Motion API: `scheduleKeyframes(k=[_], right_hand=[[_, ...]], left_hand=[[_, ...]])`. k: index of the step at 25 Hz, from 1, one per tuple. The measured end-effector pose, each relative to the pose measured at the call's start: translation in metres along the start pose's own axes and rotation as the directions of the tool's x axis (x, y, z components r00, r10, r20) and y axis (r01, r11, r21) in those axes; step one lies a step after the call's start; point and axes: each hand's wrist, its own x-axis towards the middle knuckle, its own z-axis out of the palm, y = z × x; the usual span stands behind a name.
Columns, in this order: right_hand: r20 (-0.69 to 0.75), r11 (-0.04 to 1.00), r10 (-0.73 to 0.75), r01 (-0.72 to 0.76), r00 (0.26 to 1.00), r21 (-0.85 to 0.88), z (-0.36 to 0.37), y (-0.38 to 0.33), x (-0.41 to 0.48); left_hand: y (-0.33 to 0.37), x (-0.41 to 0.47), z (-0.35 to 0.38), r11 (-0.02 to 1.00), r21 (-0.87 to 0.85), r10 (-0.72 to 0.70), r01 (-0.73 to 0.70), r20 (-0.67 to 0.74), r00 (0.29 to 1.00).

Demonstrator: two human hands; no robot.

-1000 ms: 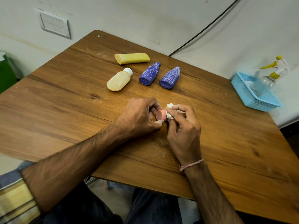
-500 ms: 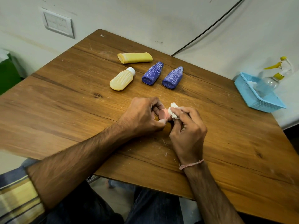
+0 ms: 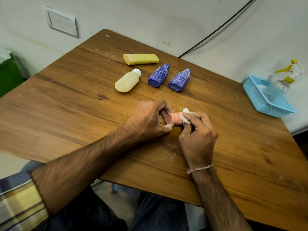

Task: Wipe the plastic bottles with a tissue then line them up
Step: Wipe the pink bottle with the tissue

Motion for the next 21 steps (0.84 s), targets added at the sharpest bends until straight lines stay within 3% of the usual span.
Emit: scheduleKeyframes(k=[2,5,7,10,11,14,16,19,21], right_hand=[[-0.001,0.998,-0.052,0.052,0.999,0.041,-0.004,0.003,-0.001],[0.133,0.962,-0.246,0.226,0.960,0.152,-0.008,0.000,-0.003],[0.126,0.973,-0.205,0.189,0.971,0.133,-0.005,0.001,-0.001],[-0.003,0.999,-0.002,0.002,1.000,0.043,-0.003,0.003,0.001],[-0.024,0.999,0.006,-0.005,1.000,0.043,-0.005,0.004,0.001],[0.056,0.979,-0.173,0.166,0.983,0.116,-0.010,0.001,-0.002],[0.101,0.974,-0.200,0.187,0.975,0.130,-0.011,0.001,-0.002],[-0.018,0.995,0.065,-0.064,0.998,0.076,-0.007,0.013,0.006],[-0.024,0.957,0.286,-0.284,0.958,0.068,-0.008,0.024,0.016]], left_hand=[[0.000,0.000,0.001,1.000,-0.007,0.000,0.000,0.004,1.000],[0.000,0.000,0.001,1.000,-0.017,0.002,-0.002,0.031,1.000],[-0.001,-0.001,0.001,1.000,-0.023,0.009,-0.009,0.013,1.000],[-0.002,-0.001,0.002,0.999,-0.042,-0.011,0.010,-0.022,1.000],[-0.002,-0.001,0.002,0.998,-0.052,-0.025,0.024,-0.032,0.999],[-0.003,-0.001,0.001,0.993,-0.107,-0.052,0.047,-0.045,0.998],[-0.004,-0.001,0.001,0.990,-0.129,-0.059,0.053,-0.047,0.997],[-0.005,-0.001,0.002,0.991,-0.122,-0.067,0.059,-0.064,0.996],[-0.006,0.000,0.002,0.991,-0.122,-0.065,0.057,-0.069,0.995]])
